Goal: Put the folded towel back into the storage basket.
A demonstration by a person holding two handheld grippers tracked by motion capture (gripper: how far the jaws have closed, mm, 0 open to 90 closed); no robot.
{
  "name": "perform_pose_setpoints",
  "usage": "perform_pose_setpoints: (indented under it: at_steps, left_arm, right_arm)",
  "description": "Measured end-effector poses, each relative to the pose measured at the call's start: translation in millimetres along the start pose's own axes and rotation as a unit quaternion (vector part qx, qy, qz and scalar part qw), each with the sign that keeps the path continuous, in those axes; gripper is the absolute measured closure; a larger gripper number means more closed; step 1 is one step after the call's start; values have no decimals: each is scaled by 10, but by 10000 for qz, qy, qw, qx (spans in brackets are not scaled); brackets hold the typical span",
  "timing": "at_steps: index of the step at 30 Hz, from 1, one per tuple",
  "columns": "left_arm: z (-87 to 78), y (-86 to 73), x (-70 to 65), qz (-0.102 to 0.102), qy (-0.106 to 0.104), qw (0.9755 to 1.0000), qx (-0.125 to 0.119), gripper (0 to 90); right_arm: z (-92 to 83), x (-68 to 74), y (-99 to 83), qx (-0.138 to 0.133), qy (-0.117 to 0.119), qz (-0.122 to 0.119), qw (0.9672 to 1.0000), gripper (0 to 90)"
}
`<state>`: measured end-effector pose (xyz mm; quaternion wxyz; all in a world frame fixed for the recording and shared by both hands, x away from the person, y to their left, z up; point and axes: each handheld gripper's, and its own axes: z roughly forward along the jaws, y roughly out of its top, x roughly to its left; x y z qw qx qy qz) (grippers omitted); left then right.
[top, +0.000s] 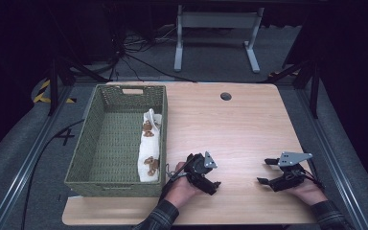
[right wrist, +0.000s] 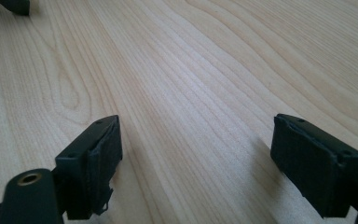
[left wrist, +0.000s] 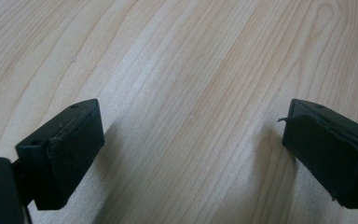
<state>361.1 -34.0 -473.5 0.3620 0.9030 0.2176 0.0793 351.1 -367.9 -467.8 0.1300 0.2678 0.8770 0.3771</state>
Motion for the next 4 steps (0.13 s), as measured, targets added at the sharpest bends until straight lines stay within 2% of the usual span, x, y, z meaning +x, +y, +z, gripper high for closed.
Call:
perform_pose_setpoints:
  at_steps: [4]
  left_arm:
    - [5,-7,0,29,-16,10000,-23,34]
  right_arm:
    - [-2,0,-3,-1,-2,3,10000,166]
